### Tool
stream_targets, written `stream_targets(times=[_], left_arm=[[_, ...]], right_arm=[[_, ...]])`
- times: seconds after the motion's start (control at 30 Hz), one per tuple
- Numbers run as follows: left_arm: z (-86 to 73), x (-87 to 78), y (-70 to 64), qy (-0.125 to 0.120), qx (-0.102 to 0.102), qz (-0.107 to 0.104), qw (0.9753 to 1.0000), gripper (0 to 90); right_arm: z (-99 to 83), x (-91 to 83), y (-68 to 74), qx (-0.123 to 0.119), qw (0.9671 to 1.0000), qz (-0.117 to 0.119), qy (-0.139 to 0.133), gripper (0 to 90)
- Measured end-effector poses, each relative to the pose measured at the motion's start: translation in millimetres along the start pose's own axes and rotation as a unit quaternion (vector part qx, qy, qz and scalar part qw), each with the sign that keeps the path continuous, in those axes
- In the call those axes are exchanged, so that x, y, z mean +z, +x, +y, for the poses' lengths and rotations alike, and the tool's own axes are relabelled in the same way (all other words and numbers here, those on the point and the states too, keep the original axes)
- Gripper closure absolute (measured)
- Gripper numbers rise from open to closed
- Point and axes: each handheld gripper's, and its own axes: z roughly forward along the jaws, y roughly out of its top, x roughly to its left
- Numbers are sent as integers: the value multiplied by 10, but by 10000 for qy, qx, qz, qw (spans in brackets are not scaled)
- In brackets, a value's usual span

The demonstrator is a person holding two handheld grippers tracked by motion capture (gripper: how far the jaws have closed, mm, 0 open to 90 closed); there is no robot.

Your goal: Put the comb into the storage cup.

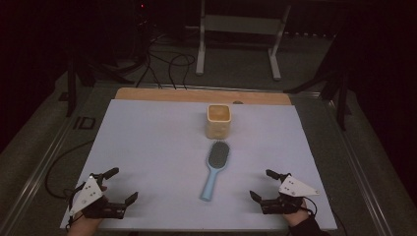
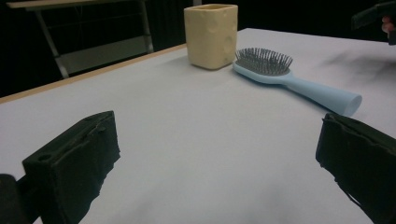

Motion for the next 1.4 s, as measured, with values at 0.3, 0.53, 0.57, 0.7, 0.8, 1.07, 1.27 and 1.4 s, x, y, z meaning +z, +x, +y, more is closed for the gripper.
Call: stream_targets(times=[0.3, 0.53, 0.57, 0.7, 0.8, 1.07, 1.27, 1.4], left_arm=[[6, -48, -7, -44, -29, 5, 10000, 0], [5, -23, -3, 5, -49, -60, 10000, 0], [5, -19, -5, 9, -42, -63, 10000, 0], [1, -16, -5, -7, -51, -73, 10000, 0], [0, -17, -2, -27, -88, -86, 9999, 0], [4, -16, -7, -33, -77, -87, 9999, 0], [5, -16, -6, -31, -72, -102, 9999, 0], [3, -8, -10, -20, -81, -131, 9999, 0]], right_arm=[[32, -5, 38, -42, 9999, 90, 78, 81], [45, 6, 61, -5, 9996, 219, 190, 81], [49, 2, 64, -10, 9995, 224, 200, 81], [87, -21, 83, -34, 9994, 240, 236, 81], [134, -31, 102, -29, 9993, 257, 257, 81], [289, -47, 141, -73, 9991, 304, 283, 81], [506, -42, 129, -280, 9989, 304, 238, 81], [651, -39, 115, -342, 9986, 363, 182, 81]])
